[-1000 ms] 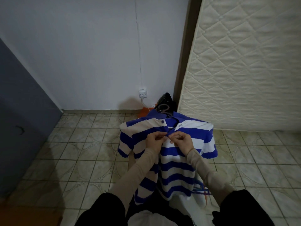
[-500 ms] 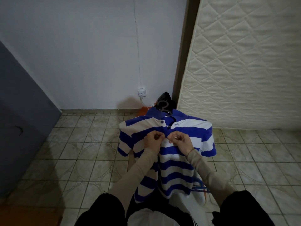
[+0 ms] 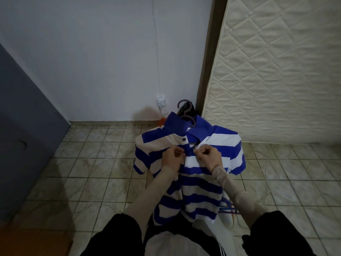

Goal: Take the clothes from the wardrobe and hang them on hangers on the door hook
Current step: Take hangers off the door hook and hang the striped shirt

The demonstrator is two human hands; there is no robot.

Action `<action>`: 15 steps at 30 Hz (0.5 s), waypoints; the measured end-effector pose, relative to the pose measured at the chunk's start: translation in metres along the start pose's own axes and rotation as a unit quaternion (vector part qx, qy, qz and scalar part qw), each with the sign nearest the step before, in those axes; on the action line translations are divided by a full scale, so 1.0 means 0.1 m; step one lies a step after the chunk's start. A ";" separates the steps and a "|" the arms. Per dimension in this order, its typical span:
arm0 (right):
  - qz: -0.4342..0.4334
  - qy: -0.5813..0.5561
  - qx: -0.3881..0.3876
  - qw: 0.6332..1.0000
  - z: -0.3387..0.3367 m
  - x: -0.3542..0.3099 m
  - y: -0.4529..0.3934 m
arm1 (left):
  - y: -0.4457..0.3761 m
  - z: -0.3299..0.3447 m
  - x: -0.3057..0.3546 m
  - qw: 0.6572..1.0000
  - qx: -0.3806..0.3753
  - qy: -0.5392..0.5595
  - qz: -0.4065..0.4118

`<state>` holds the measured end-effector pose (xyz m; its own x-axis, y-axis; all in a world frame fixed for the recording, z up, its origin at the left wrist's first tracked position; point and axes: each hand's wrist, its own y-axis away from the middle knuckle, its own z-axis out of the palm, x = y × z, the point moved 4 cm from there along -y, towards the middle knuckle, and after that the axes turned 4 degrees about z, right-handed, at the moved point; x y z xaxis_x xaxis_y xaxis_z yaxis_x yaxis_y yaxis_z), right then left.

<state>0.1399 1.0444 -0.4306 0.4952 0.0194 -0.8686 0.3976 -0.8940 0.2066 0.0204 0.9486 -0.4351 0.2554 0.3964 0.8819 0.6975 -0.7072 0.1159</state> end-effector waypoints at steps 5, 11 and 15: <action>0.032 0.071 0.072 0.994 -0.13 -0.10 -0.05 | -0.14 -0.06 0.13 0.999 0.038 0.015 0.028; 0.050 0.106 0.077 0.990 -0.14 -0.15 -0.05 | -0.25 -0.03 0.22 0.997 0.059 0.030 0.047; 0.063 0.058 0.050 0.995 -0.15 -0.06 -0.08 | -0.29 0.04 0.23 0.997 0.066 0.020 0.018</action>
<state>0.1453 1.0582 -0.4200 0.6236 -0.0491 -0.7802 0.2510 -0.9326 0.2593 0.0084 0.9803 -0.4196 0.2571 0.3472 0.9019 0.7717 -0.6355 0.0247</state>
